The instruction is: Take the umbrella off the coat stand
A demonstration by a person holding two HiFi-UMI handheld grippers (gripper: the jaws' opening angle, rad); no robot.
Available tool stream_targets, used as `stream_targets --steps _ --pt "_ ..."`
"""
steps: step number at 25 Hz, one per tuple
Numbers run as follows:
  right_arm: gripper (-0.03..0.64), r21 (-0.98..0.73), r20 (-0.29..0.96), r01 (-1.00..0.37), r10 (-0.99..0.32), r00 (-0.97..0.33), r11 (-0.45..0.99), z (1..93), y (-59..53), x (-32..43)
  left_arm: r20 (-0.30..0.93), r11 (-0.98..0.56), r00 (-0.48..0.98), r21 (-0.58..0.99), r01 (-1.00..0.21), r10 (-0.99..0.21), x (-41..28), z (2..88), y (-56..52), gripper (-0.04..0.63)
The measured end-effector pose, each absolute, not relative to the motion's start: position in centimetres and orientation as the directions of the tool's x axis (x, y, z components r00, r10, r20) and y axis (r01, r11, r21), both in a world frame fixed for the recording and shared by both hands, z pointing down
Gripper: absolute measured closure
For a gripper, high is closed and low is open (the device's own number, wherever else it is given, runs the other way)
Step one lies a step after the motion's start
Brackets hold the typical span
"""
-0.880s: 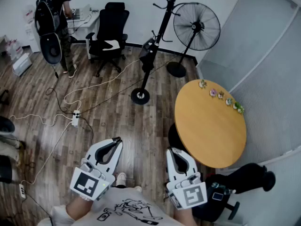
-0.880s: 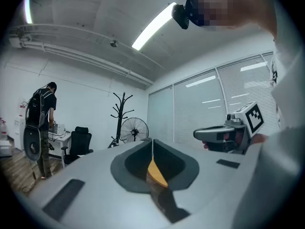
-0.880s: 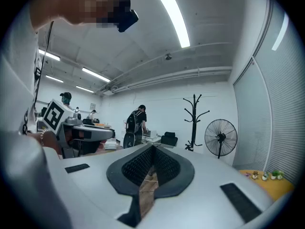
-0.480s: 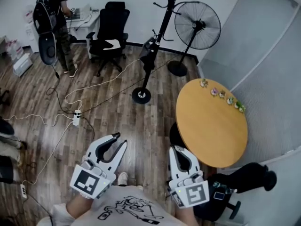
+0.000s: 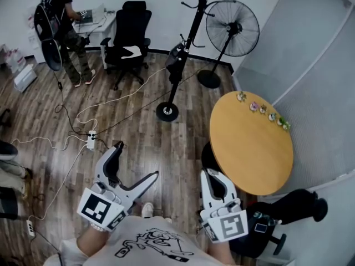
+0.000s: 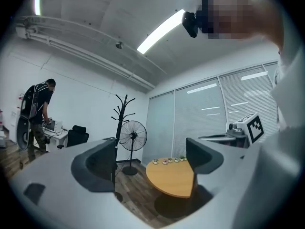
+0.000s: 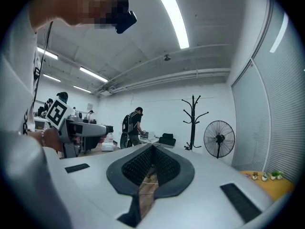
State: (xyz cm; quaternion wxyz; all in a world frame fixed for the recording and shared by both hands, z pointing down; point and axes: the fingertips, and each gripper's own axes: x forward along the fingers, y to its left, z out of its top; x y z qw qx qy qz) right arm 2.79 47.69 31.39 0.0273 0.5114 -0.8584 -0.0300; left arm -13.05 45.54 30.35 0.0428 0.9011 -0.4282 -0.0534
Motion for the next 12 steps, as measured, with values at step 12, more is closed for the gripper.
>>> stream_targets --steps 12 --pt "0.601 0.060 0.044 -0.886 -0.888 -0.457 0.459 32.0 47.2 -0.4 -0.035 -0.669 0.670 0.114 -0.734 -0.741 -15.4 30.5 45.2 0.141"
